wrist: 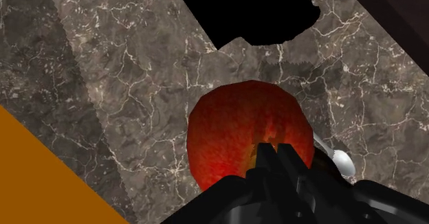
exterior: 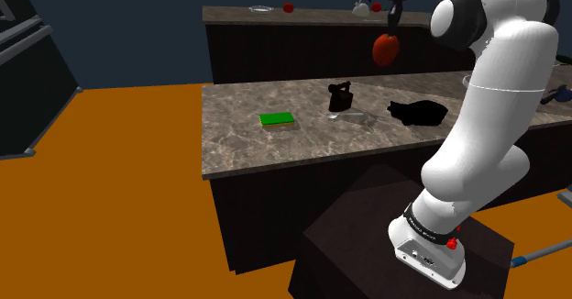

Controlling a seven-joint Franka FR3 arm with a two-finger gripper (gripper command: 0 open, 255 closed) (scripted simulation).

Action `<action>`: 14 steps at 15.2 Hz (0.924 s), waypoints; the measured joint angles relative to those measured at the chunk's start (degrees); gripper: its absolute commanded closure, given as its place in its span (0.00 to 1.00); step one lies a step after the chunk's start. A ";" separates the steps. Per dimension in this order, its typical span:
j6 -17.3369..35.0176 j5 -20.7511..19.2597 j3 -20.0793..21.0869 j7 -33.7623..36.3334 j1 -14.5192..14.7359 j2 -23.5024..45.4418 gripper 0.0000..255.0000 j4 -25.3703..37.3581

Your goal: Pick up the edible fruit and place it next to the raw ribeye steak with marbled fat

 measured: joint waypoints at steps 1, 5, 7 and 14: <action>-0.09 0.27 -0.12 -0.48 -0.46 0.91 1.00 1.02; 3.15 0.12 -0.23 -0.67 -0.59 0.26 1.00 -2.80; 4.84 -0.07 -0.14 -0.25 -0.27 -0.35 1.00 -5.12; 10.88 -0.42 -0.04 0.53 0.12 -1.45 1.00 -12.28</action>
